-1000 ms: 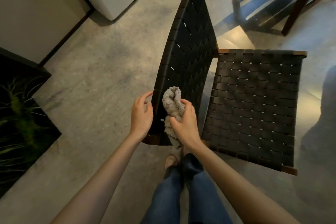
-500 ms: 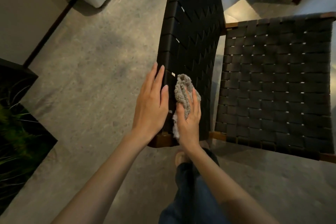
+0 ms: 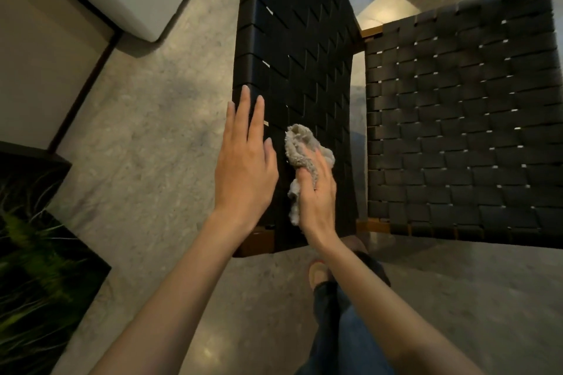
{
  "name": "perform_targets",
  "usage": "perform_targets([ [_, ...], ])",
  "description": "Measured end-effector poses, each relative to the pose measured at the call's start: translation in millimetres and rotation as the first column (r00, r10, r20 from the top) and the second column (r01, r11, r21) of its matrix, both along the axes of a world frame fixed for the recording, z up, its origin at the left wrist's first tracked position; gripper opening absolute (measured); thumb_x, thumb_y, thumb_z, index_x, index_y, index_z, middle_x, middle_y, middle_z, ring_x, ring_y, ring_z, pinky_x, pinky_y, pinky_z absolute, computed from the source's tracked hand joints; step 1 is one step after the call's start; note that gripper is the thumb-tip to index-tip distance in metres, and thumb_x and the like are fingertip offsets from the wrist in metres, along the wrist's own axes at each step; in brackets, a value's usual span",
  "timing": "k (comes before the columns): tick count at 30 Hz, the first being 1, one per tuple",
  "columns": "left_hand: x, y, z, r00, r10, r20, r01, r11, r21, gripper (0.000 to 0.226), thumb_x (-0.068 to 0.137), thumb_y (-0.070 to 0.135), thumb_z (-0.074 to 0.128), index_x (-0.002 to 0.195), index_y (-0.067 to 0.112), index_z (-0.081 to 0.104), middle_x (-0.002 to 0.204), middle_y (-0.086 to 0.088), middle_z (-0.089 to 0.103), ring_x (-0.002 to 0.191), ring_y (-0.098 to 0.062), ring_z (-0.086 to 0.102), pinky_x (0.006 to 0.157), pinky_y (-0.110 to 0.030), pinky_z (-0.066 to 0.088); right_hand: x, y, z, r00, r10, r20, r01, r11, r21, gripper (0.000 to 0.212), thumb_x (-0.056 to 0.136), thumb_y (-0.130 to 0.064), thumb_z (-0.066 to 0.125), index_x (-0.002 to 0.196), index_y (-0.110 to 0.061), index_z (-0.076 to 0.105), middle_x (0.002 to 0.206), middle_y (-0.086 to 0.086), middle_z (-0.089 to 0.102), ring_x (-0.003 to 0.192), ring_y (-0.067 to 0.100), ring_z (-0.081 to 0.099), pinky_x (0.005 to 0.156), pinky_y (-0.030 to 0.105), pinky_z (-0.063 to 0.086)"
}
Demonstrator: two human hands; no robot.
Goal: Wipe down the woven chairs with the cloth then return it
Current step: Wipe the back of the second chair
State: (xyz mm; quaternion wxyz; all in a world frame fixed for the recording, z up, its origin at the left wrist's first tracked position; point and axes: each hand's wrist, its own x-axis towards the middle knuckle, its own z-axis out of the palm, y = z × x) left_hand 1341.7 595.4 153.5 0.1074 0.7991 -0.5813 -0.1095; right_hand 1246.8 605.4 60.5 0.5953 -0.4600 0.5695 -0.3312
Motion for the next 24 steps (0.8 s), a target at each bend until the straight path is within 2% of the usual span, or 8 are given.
perform_targets([
  [2,-1.0,-0.1,0.3,0.999,-0.002,0.035,0.002,1.000,0.000,0.057,0.100,0.023,0.038,0.151,0.021,0.012,0.159,0.006,-0.007,0.146,-0.013,-0.007,0.114,-0.024,0.008,6.4,2.7,13.2,0.998,0.070,0.009,-0.068,0.991,-0.117,0.040,0.095,-0.039,0.036,0.120,-0.069,0.032,0.149,-0.025,0.023,0.140,0.001,0.012,0.115,0.030,0.014],
  [4,-3.0,-0.3,1.0,0.998,0.005,0.056,-0.005,1.000,0.012,0.057,0.100,0.024,0.039,0.151,0.021,0.014,0.159,0.007,-0.007,0.146,-0.012,-0.007,0.114,-0.025,0.012,8.7,3.5,14.2,0.996,0.088,-0.009,-0.088,0.971,-0.223,0.045,0.093,-0.033,0.037,0.121,-0.067,0.031,0.146,-0.028,0.021,0.136,-0.007,0.009,0.114,0.026,0.010],
  [6,-4.3,0.6,0.9,0.997,0.000,0.075,-0.002,0.999,0.032,0.057,0.100,0.024,0.041,0.151,0.023,0.016,0.159,0.007,-0.009,0.146,-0.014,-0.006,0.116,-0.031,0.017,4.8,2.0,2.9,0.997,0.067,-0.022,-0.071,0.971,-0.230,0.048,0.091,-0.027,0.039,0.123,-0.062,0.030,0.149,-0.023,0.022,0.140,0.003,0.011,0.113,0.029,0.014],
  [8,-3.9,-0.4,0.6,0.994,-0.012,0.107,0.007,0.999,0.052,0.056,0.099,0.025,0.043,0.150,0.026,0.019,0.159,0.005,-0.010,0.146,-0.017,-0.006,0.117,-0.034,0.019,-4.6,-2.3,-16.6,0.998,0.049,-0.038,-0.055,0.981,-0.184,0.050,0.091,-0.023,0.042,0.124,-0.059,0.032,0.152,-0.017,0.024,0.142,0.015,0.013,0.107,0.026,0.017],
  [11,-6.7,-0.8,0.6,0.981,-0.037,0.188,0.020,0.996,0.092,0.058,0.098,0.027,0.044,0.150,0.031,0.018,0.159,0.004,-0.009,0.147,-0.023,-0.005,0.114,-0.037,0.024,-21.1,-8.2,-54.4,0.994,0.032,-0.105,-0.043,0.993,-0.109,0.050,0.095,-0.015,0.046,0.132,-0.049,0.038,0.154,-0.015,0.024,0.142,0.019,0.015,0.102,0.021,0.018],
  [18,-8.3,-2.2,-0.5,0.961,-0.078,0.265,0.040,0.988,0.147,0.054,0.098,0.031,0.043,0.148,0.035,0.024,0.159,0.008,-0.008,0.146,-0.026,-0.006,0.107,-0.040,0.036,-48.0,-19.3,-124.3,0.970,-0.072,-0.233,0.079,0.997,0.017,0.045,0.098,-0.012,0.042,0.140,-0.026,0.043,0.154,0.000,0.030,0.139,0.026,0.024,0.113,0.034,0.020],
  [21,-7.1,-1.4,-1.1,0.966,-0.076,0.247,0.054,0.994,0.094,0.053,0.097,0.030,0.047,0.147,0.033,0.030,0.159,0.007,-0.011,0.147,-0.024,-0.002,0.103,-0.035,0.038,-59.2,-22.7,-147.2,0.956,-0.091,-0.277,0.149,0.970,0.193,0.046,0.101,-0.020,0.039,0.146,-0.025,0.035,0.155,0.001,0.026,0.140,0.026,0.026,0.113,0.037,0.021],
  [24,-5.1,-0.7,-2.4,0.972,-0.073,0.224,0.064,0.997,0.046,0.051,0.096,0.030,0.051,0.145,0.030,0.035,0.159,0.004,-0.012,0.147,-0.021,0.002,0.101,-0.030,0.038,-60.4,-25.0,-157.0,0.936,-0.172,-0.307,0.290,0.871,0.396,0.049,0.101,-0.034,0.038,0.149,-0.023,0.030,0.154,0.001,0.026,0.137,0.027,0.030,0.110,0.036,0.025],
])
